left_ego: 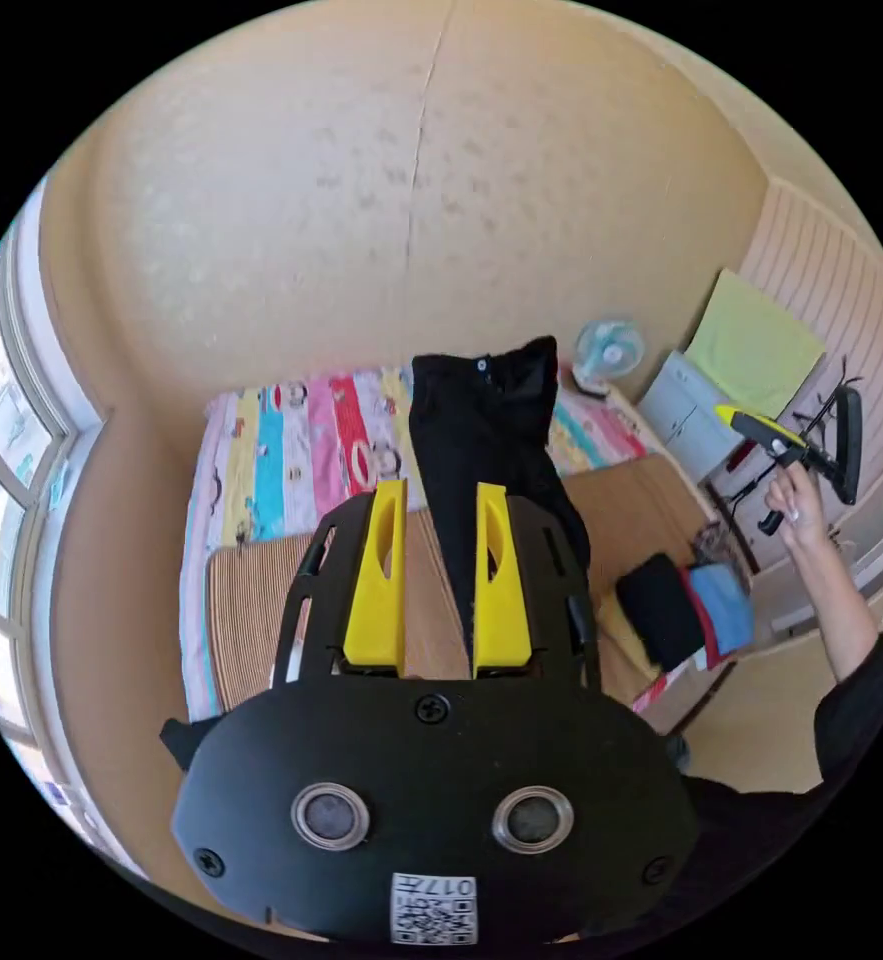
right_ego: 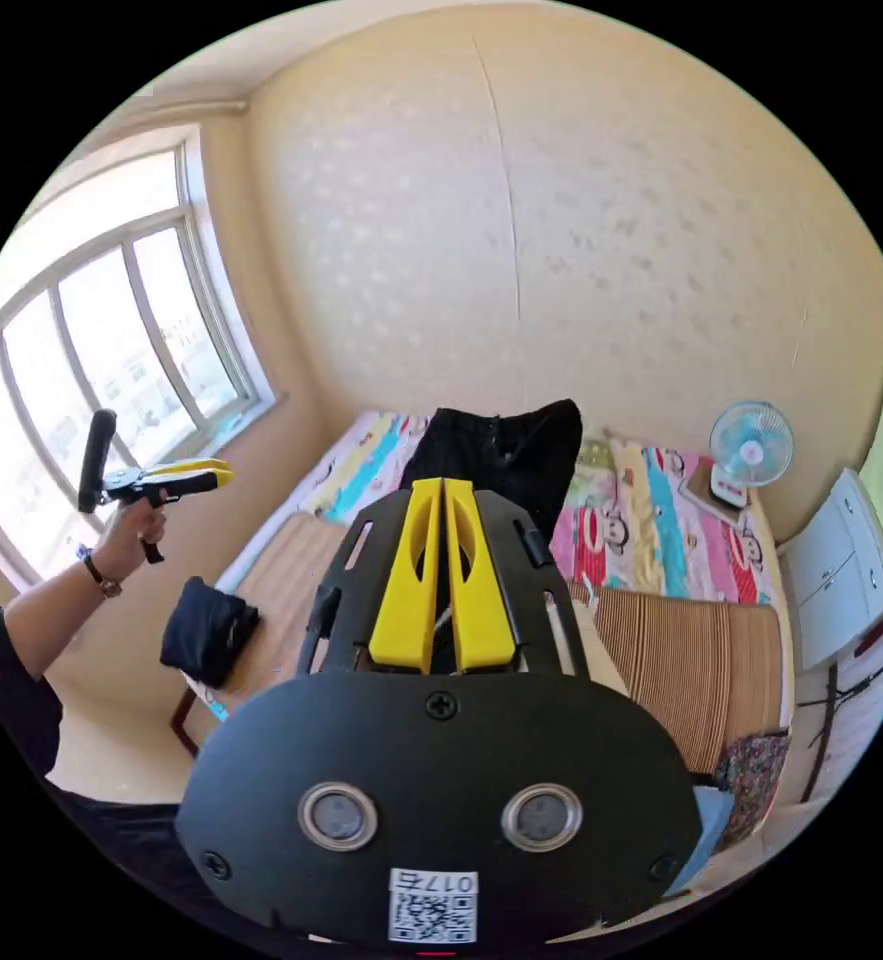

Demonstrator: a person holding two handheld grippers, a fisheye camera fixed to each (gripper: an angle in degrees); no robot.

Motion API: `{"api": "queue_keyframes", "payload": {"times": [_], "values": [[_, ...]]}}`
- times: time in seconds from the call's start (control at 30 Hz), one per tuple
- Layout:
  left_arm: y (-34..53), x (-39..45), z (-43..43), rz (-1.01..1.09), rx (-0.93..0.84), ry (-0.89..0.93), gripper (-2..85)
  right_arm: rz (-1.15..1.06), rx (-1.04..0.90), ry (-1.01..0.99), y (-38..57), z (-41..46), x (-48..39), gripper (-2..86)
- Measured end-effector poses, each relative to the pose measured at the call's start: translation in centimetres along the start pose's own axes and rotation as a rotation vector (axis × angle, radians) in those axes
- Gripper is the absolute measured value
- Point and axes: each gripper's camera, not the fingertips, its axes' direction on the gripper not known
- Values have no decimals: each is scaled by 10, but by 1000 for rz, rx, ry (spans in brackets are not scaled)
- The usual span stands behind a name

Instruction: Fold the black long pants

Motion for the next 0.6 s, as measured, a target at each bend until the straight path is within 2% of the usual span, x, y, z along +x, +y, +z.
{"api": "queue_keyframes", "payload": {"times": [0.07, 0.13, 0.23, 0.43, 0.53, 0.6], "values": [[66, -29, 122, -58, -300, 52, 108, 30, -181, -20, 41, 68, 22, 11], [121, -47, 192, -133, -461, 117, 110, 75, -417, -40, 98, 143, 46, 19], [203, -62, 275, -253, -640, 210, 114, 150, -633, -89, 157, 208, 68, 42], [279, -64, 360, -352, -753, 317, 118, 442, -752, -285, 216, 261, 109, 96], [294, -63, 386, -349, -828, 273, 104, 549, -808, -348, 237, 281, 115, 109], [294, -67, 384, -336, -791, 197, 72, 571, -796, -389, 235, 281, 113, 100]]}}
